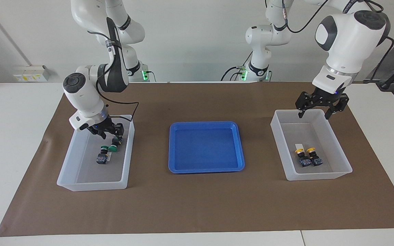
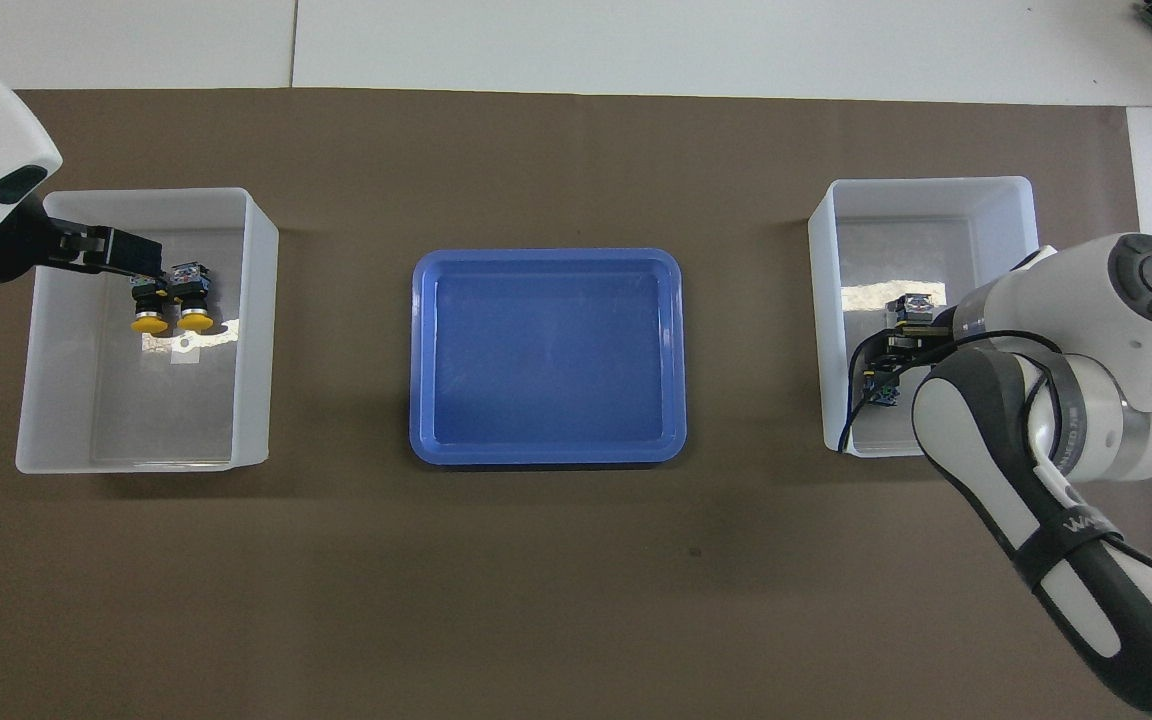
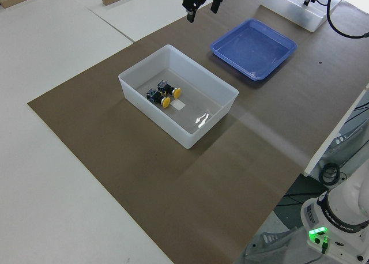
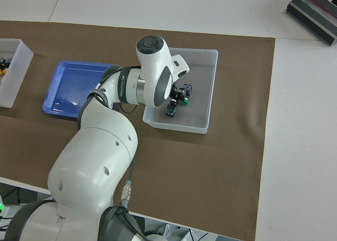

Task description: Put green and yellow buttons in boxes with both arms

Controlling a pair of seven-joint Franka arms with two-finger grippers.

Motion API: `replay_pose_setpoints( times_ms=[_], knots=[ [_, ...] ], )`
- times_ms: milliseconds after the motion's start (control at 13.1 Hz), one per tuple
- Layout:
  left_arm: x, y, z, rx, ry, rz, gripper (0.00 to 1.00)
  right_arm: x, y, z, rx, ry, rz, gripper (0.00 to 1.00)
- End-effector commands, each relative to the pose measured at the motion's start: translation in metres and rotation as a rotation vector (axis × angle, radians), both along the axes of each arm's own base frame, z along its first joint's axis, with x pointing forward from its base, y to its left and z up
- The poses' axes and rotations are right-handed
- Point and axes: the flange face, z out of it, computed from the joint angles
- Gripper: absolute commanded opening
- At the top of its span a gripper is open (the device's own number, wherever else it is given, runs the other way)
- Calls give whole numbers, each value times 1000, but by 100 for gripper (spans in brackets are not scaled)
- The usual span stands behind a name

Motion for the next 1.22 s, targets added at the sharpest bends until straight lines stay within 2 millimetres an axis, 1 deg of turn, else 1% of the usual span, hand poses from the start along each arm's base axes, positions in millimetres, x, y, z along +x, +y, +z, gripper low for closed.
replay_pose_setpoints(
  times_ms=[0, 76, 152, 305, 381, 533, 610, 686, 762, 838, 914, 990, 1143],
  knots=[
    [-38, 4, 13, 23, 72, -1, 100, -1, 0, 6, 7, -19, 12, 100],
    [-40, 8, 15, 22, 72, -2, 100, 2, -2, 18, 8, -36, 11, 100],
    [-40, 8, 17, 22, 69, -1, 100, 6, -3, 34, 9, -58, 12, 100],
    [-37, 6, 26, 12, 68, 3, 100, 14, -3, 74, 11, -88, 13, 100],
    [-39, 8, 34, 12, 85, 6, 100, 18, -2, 92, 12, -85, 15, 100],
    [-45, 9, 33, 12, 105, 5, 100, 21, 0, 125, -16, -68, 34, 100],
    [-47, 6, 30, 13, 111, 5, 100, 22, -1, 148, -35, -60, 45, 100],
    [-47, 6, 29, 13, 110, 9, 100, 20, -4, 170, -35, -45, 41, 100],
    [-46, 11, 29, 12, 104, 17, 100, 15, -5, 188, -33, -22, 43, 100],
    [-45, 13, 30, 11, 99, 20, 100, 6, -10, 205, -30, -18, 39, 100],
    [-45, 13, 29, 11, 101, 20, 100, -3, -20, 215, -25, -14, 29, 100],
    [-45, 14, 28, 12, 104, 21, 100, -10, -36, 220, -14, 4, 29, 100],
    [-43, 16, 32, 9, 103, 24, 100, -23, -59, 231, 0, 16, 62, 100]
  ],
)
